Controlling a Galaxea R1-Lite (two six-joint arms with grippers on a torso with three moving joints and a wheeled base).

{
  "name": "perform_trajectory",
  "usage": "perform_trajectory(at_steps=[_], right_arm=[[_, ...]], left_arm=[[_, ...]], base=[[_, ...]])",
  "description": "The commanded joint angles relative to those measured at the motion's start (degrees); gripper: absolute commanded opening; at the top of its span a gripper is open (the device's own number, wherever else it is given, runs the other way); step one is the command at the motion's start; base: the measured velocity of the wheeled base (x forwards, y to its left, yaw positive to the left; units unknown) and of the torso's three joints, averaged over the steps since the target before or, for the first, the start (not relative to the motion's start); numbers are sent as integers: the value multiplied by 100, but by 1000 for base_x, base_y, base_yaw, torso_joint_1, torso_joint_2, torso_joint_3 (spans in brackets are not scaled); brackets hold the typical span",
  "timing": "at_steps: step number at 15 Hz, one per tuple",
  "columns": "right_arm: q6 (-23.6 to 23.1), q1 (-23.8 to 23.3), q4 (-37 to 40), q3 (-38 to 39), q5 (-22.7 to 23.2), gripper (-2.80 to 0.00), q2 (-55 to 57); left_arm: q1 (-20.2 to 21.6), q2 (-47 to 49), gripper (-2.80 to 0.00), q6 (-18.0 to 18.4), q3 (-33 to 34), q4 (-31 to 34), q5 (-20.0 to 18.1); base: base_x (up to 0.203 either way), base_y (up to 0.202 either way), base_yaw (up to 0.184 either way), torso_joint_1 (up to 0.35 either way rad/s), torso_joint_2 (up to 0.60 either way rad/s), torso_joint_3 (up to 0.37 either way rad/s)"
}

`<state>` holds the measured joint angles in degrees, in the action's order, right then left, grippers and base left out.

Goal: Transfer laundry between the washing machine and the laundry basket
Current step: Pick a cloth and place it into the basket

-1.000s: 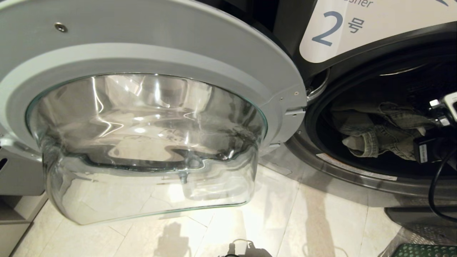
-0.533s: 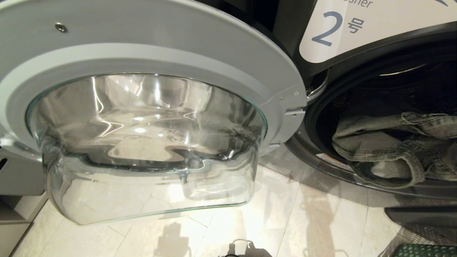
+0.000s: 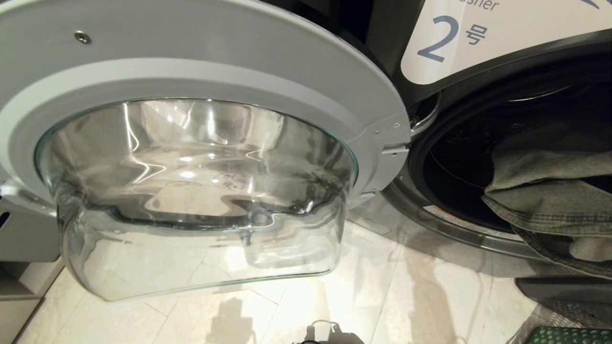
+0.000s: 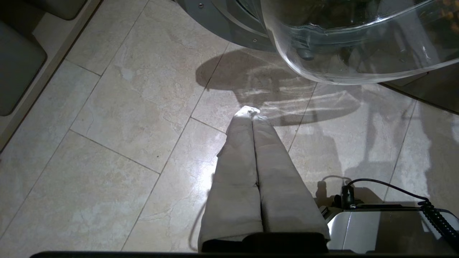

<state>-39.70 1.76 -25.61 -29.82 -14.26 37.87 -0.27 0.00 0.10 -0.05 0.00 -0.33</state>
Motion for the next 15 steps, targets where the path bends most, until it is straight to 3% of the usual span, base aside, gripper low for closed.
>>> perform_trajectory(at_steps=[1,4,5,9,10,15], right_arm=[[-93,2,1062,-204,144,-280,-1194],[-47,6,2408,-187,294,-280,-2115],[200,2,2817,-33,309,-280,-2292],[2097,-146,2905,642,284,-280,-2386],[2320,-343,2891,795,299,-280,-2383],[2361,-334,2887,846,433,-280,-2636]], left_arm=[[0,6,-280,-1,-4,0,-2],[0,8,-280,-1,-3,0,-2],[0,0,-280,-1,4,0,-2],[0,0,-280,-1,-4,0,-2],[0,1,-280,-1,-4,0,-2],[0,1,-280,-1,-2,0,-2]], base=[[0,0,0,0,0,0],[0,0,0,0,0,0],[0,0,0,0,0,0],[0,0,0,0,0,0],[0,0,0,0,0,0],[0,0,0,0,0,0]])
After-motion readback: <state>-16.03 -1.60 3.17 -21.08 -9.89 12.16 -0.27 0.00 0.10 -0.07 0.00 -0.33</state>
